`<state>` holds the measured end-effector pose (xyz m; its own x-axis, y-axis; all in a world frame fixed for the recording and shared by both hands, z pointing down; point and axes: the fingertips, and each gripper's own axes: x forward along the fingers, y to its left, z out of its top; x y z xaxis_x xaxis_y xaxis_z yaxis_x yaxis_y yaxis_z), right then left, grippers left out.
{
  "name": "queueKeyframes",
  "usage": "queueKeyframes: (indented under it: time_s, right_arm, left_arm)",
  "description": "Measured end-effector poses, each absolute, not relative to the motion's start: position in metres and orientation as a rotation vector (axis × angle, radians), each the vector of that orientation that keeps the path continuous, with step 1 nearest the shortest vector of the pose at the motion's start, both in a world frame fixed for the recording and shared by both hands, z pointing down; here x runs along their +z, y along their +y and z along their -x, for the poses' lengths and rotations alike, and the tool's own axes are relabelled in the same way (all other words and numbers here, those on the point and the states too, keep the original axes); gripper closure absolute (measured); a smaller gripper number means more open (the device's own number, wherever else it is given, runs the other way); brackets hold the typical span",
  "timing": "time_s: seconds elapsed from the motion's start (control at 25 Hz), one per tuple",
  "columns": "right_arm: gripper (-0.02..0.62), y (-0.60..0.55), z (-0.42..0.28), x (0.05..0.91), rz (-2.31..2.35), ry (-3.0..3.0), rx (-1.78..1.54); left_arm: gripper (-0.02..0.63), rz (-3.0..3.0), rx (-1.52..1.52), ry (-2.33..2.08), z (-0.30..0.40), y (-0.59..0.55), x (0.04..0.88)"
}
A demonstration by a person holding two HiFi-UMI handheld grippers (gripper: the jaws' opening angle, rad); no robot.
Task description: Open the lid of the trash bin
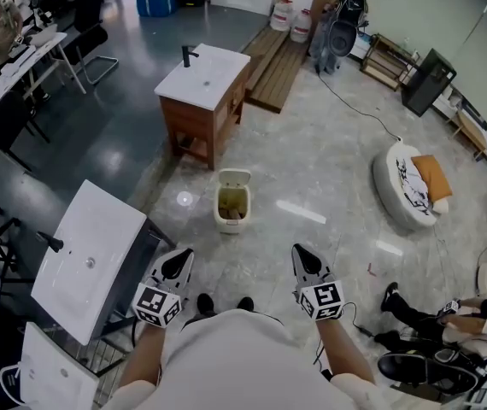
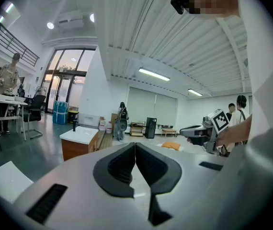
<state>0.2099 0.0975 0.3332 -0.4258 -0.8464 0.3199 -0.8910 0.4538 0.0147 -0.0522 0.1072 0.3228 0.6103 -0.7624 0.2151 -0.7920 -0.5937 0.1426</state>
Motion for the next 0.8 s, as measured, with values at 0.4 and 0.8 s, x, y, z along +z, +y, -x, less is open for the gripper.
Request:
queueKeyframes:
  time_s: [0.4,0.8]
  right_arm:
    - [0.566,0.1,-0.201,0.333,-1.498,-2.43,0.245]
    - [0.566,0.098,-0.198,0.335,-1.507,-2.433,0.251]
  left_arm:
    - [0.589,-2.615,0.188,-1.267,0.056,0.106,0.322]
    - [0.589,-2.614,0.188,-1.258,0.057,0.103,0.326]
